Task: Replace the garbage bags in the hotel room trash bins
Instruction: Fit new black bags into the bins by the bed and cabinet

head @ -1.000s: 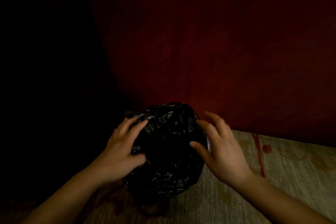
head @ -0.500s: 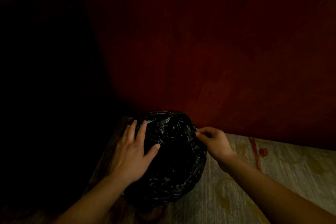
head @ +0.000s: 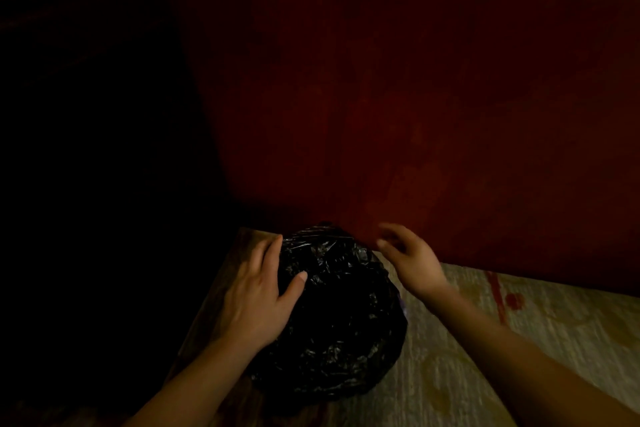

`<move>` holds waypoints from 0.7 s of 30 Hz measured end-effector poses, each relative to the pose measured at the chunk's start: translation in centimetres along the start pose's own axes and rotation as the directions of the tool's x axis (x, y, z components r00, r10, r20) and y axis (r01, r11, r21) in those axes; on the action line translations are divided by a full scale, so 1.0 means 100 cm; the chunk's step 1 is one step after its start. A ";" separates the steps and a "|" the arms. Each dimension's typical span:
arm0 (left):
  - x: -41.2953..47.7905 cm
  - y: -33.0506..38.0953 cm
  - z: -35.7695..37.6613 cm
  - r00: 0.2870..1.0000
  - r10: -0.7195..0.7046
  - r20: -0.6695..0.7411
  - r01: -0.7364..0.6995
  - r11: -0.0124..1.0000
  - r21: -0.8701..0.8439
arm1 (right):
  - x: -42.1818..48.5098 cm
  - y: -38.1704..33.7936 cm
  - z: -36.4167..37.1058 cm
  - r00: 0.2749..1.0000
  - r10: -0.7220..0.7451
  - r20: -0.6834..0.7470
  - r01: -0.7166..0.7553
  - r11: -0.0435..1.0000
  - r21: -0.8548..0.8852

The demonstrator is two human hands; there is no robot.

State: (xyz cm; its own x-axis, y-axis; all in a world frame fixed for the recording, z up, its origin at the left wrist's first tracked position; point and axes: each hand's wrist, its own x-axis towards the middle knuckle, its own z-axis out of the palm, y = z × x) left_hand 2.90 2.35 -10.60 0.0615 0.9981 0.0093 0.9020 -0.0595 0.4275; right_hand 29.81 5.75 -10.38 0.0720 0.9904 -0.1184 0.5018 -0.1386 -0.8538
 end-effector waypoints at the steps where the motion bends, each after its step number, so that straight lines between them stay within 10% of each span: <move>1: 0.001 0.001 0.001 1.000 0.005 -0.006 -0.005 1.000 0.002 | 0.005 -0.013 0.001 0.992 -0.084 0.091 0.085 0.996 -0.007; 8: 0.002 -0.001 0.004 1.000 0.015 -0.009 -0.014 0.997 0.080 | 0.056 -0.049 0.038 0.913 -0.231 0.336 0.325 0.910 -0.259; 11: 0.002 -0.001 0.005 1.000 0.019 -0.006 -0.018 0.997 0.081 | 0.072 -0.057 0.046 0.941 -0.072 0.329 0.061 0.997 0.045; 17: 0.000 -0.003 0.003 0.999 0.035 0.003 -0.035 0.996 0.077 | 0.097 -0.021 0.048 0.829 0.322 0.457 -0.237 0.943 -0.234; 21: -0.002 0.000 0.001 0.996 0.047 0.074 -0.062 0.976 0.211 | 0.060 0.010 0.030 0.905 0.267 0.332 -0.273 0.962 -0.029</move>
State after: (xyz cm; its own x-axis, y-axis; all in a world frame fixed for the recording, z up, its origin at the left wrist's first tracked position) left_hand 2.91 2.12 -10.66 0.1356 0.9900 -0.0377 0.9663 -0.1238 0.2257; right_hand 28.11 11.62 -13.47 -0.0872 0.8596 -0.5034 0.4880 -0.4037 -0.7739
